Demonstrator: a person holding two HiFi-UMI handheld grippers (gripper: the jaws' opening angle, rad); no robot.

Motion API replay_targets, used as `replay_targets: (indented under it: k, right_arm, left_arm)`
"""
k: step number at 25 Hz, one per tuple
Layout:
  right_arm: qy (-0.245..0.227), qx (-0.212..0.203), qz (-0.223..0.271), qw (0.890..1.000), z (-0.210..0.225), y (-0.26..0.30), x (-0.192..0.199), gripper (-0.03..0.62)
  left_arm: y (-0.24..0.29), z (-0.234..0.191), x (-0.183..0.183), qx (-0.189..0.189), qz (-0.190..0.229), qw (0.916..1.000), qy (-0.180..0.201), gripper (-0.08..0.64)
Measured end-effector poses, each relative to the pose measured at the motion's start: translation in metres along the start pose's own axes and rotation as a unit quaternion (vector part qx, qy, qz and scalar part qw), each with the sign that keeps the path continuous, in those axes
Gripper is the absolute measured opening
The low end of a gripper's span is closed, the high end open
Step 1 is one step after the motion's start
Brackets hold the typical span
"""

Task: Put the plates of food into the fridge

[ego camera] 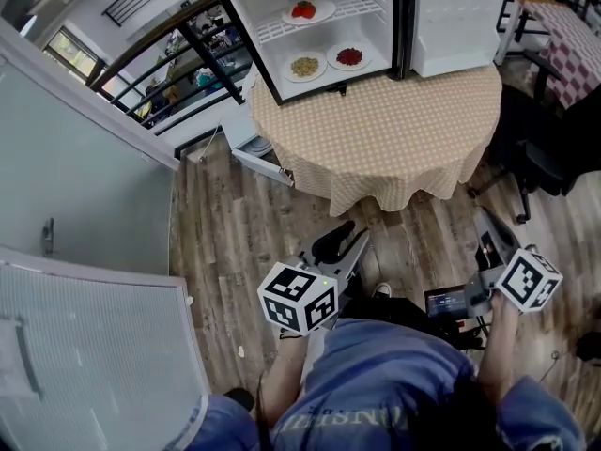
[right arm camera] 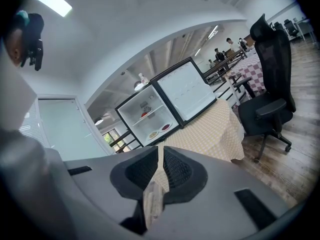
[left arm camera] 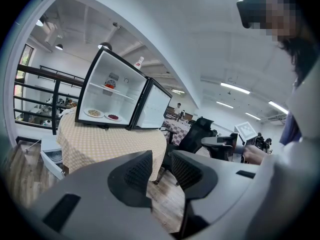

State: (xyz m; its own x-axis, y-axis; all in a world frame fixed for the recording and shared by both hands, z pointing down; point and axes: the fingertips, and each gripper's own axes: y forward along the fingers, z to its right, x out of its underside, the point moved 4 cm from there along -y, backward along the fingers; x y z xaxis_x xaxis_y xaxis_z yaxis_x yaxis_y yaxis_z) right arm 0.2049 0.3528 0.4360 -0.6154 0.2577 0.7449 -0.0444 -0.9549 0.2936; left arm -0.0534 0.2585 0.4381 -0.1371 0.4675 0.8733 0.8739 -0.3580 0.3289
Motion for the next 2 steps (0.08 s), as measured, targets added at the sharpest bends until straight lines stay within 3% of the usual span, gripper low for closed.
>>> replay_targets:
  k: [2]
  right_arm:
    - [0.003, 0.002, 0.0, 1.0, 0.0057, -0.0029, 0.0012, 0.044]
  left_arm:
    - [0.0011, 0.0015, 0.0002, 0.001, -0.001, 1.0, 0.0, 0.13]
